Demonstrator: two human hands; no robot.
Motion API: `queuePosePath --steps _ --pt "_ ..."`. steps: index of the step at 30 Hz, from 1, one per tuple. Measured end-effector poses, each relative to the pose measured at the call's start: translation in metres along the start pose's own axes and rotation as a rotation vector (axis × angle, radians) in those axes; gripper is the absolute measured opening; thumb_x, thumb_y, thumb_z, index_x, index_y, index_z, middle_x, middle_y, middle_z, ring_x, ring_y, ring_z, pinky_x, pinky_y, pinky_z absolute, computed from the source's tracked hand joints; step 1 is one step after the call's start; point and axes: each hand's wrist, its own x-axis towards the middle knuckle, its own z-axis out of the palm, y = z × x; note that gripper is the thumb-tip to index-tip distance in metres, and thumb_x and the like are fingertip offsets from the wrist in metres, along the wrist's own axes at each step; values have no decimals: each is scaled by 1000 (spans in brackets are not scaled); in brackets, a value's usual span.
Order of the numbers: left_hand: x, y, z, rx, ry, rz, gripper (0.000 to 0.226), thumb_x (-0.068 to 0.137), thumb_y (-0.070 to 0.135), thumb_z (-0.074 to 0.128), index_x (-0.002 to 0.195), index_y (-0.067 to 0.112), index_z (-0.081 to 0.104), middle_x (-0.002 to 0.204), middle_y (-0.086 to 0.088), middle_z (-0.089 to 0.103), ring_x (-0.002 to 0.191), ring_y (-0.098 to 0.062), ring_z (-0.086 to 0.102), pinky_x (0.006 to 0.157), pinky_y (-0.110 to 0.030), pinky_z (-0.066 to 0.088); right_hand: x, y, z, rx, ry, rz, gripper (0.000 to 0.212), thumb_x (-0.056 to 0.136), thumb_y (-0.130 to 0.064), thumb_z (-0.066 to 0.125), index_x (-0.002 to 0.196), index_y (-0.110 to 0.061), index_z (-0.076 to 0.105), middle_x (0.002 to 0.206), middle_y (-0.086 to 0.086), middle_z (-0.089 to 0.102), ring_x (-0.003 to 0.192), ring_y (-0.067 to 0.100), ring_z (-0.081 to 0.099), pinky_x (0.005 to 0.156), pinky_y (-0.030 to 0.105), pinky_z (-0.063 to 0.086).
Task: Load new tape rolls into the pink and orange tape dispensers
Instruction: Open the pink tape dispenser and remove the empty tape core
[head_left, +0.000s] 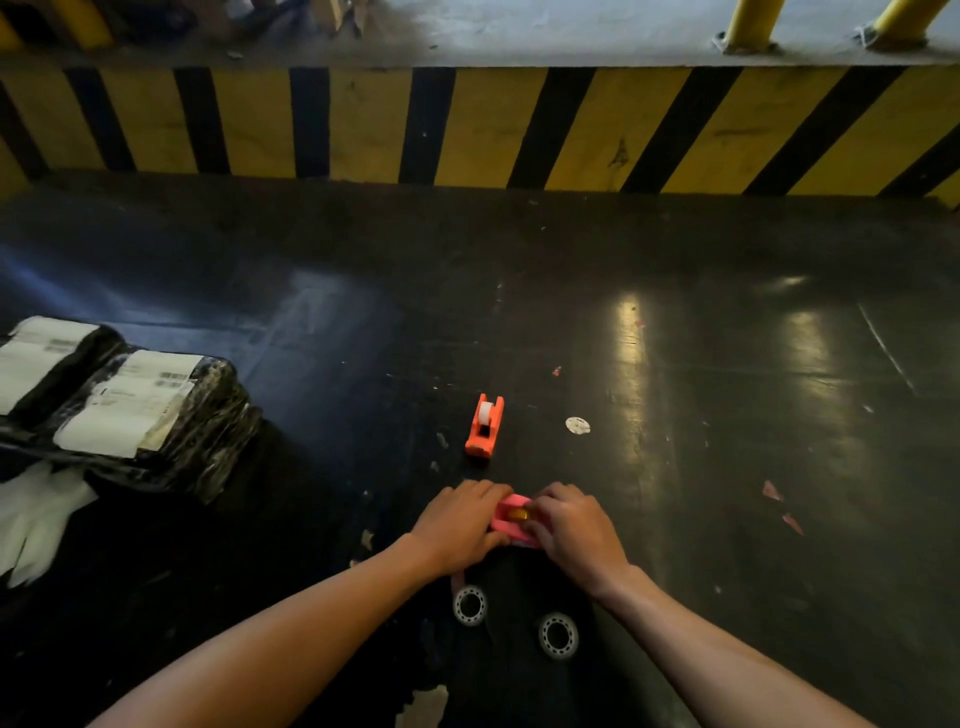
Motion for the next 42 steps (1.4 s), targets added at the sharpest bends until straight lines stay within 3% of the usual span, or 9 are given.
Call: queuePosePath --steps 5,10,26,34,39,42 --pt "0 -1 1 23 16 -19 62 94 48 60 148 25 41 148 1 52 133 -21 50 107 -43 42 2 -2 2 -70 1 -31 23 93 -31 60 104 -12 69 104 6 66 96 26 61 83 39 48" --pt "-1 -1 1 31 18 -18 63 94 46 62 149 26 40 148 2 53 134 -19 50 109 -44 42 0 3 -1 21 -17 -68 23 93 -29 63 106 -10 69 105 5 65 96 22 61 83 34 51" --pt "-4 0 5 -6 35 -33 64 94 43 63 151 26 39 151 2 51 137 -19 48 113 -44 39 3 -8 -4 92 -44 24 21 93 -24 62 106 -10 70 106 5 63 97 19 59 87 31 51" --pt "-9 3 6 -41 42 -48 63 95 43 62 152 27 38 153 3 49 139 -17 47 115 -46 38 2 -13 -5 89 -34 65 23 94 -27 62 110 -12 69 108 3 63 95 15 58 81 22 45" --pt "-9 5 6 -69 53 -69 62 95 40 63 151 28 39 152 3 49 140 -17 45 116 -46 36 -10 -11 -4 129 64 34 23 92 -31 67 108 -14 71 103 1 68 91 12 60 81 19 45" --pt "-9 7 5 -107 56 -78 67 93 40 66 153 28 37 154 4 46 143 -18 41 117 -48 34 -13 -18 -15 358 147 181 16 89 -32 72 101 -22 71 95 -8 69 86 5 63 79 19 50"
